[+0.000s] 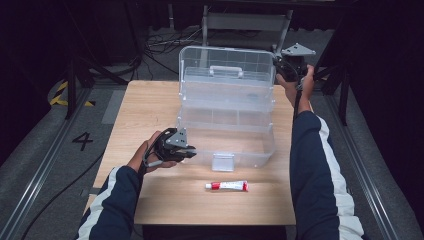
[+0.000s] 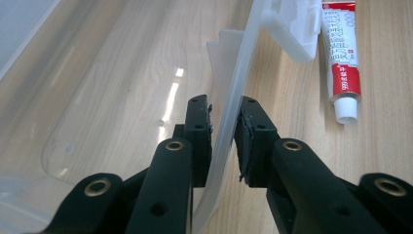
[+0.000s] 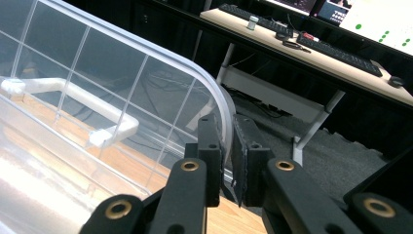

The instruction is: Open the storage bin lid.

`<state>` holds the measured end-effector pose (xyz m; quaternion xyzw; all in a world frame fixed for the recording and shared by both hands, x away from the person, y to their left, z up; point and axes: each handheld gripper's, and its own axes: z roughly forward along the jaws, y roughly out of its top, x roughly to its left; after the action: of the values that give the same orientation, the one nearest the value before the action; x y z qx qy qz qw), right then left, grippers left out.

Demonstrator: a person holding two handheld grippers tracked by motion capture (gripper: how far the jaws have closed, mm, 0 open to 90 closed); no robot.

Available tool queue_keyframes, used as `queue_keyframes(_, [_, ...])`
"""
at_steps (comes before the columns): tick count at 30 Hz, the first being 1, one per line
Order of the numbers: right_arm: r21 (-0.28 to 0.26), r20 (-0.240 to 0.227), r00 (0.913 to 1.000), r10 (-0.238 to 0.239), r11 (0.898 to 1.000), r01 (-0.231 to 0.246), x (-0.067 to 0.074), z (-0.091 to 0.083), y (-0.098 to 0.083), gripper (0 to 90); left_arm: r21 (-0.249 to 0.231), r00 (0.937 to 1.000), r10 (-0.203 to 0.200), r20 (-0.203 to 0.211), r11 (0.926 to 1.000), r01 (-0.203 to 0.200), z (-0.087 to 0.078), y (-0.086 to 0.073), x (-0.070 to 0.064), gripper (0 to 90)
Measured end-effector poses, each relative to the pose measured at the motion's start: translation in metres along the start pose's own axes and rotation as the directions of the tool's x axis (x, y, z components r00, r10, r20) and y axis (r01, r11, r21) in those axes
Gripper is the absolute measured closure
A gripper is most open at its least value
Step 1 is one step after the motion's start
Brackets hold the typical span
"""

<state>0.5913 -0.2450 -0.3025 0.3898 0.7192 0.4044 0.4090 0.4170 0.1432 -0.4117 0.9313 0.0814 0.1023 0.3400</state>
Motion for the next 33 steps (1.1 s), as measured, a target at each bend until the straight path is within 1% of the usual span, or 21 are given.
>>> queue_keyframes(1, [0.0,-0.001,0.9999,0.013,1.0,-0.013,0.0,0.001,-0.001,83.3,0.0,1.0,-0.001,0.0,1.0,0.001,0.0,0.0,0.0,77.2])
queue_keyframes(4, [0.0,-0.003,0.9998,0.02,1.0,-0.02,-0.001,0.002,-0.001,83.2,0.003,1.0,0.002,-0.004,1.0,-0.002,0.0,0.0,-0.001,77.0])
queue_keyframes(14, [0.015,-0.004,0.9999,0.016,1.0,-0.016,-0.002,0.007,0.0,82.9,0.009,0.9998,0.01,-0.016,0.9999,-0.01,0.001,0.001,-0.002,76.7])
queue_keyframes(19, [0.016,0.001,0.9997,0.025,1.0,-0.025,-0.001,0.01,-0.001,82.7,0.005,0.9999,0.007,-0.008,1.0,-0.007,0.001,0.0,-0.001,76.7])
queue_keyframes(20, [0.017,0.002,0.9998,0.021,1.0,-0.021,-0.001,0.011,-0.002,82.6,0.005,0.9999,0.01,-0.005,0.9999,-0.01,0.001,0.0,-0.001,76.7])
queue_keyframes(25, [0.028,-0.014,0.9992,0.038,0.999,-0.038,-0.005,0.014,-0.002,82.6,0.007,0.9999,0.01,-0.002,0.9999,-0.01,0.002,0.0,0.0,76.6])
queue_keyframes(27, [0.034,-0.013,0.9994,0.032,0.999,-0.031,-0.005,0.017,-0.002,82.5,0.006,1.0,0.009,-0.001,0.9999,-0.009,0.003,0.001,-0.001,76.5])
queue_keyframes(33, [0.044,-0.02,0.999,0.04,0.998,-0.04,-0.007,0.024,-0.003,82.4,0.005,0.9999,0.01,0.002,0.9999,-0.01,0.004,0.0,0.0,76.5])
